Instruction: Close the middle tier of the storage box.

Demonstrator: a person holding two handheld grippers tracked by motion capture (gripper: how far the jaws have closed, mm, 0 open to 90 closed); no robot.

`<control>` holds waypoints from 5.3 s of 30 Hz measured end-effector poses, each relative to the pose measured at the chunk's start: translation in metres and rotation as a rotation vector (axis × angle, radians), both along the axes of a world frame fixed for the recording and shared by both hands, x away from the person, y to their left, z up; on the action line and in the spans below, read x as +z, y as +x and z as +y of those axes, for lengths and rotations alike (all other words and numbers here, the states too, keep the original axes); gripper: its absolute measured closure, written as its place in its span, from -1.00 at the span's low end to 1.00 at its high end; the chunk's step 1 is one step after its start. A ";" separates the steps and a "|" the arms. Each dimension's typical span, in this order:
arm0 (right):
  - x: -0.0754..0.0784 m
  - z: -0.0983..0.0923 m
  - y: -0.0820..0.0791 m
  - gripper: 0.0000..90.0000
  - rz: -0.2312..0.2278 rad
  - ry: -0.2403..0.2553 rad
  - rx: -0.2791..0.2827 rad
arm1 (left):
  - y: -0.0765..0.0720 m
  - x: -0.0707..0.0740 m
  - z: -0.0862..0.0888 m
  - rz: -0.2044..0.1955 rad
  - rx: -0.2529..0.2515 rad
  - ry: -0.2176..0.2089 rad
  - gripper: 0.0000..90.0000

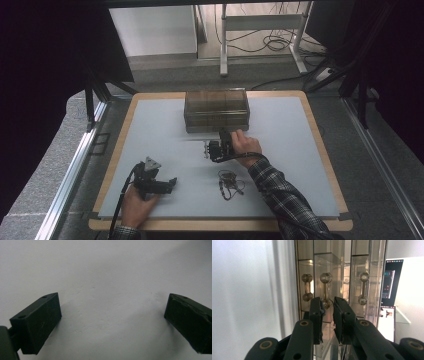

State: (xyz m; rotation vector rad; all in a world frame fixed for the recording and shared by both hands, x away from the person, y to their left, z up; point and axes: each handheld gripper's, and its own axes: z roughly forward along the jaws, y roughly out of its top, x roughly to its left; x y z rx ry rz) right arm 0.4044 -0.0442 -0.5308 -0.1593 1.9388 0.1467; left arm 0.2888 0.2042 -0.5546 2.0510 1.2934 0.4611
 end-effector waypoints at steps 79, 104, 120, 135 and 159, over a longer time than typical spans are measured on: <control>0.070 -0.030 0.025 0.27 0.685 0.339 0.033 | 0.000 0.000 0.000 0.000 0.000 0.000 -0.97; 0.089 -0.053 0.056 0.34 0.827 0.403 0.025 | 0.000 0.000 0.000 -0.001 0.000 0.000 -0.97; 0.086 -0.065 0.080 0.48 0.855 0.365 0.009 | 0.000 0.000 0.000 0.000 -0.001 0.001 -0.97; 0.070 -0.066 0.094 0.64 0.876 0.297 0.027 | 0.000 0.000 0.000 0.001 0.000 0.001 -0.97; 0.067 -0.072 0.117 0.81 1.007 0.259 0.090 | 0.000 0.000 0.000 0.000 0.000 0.001 -0.97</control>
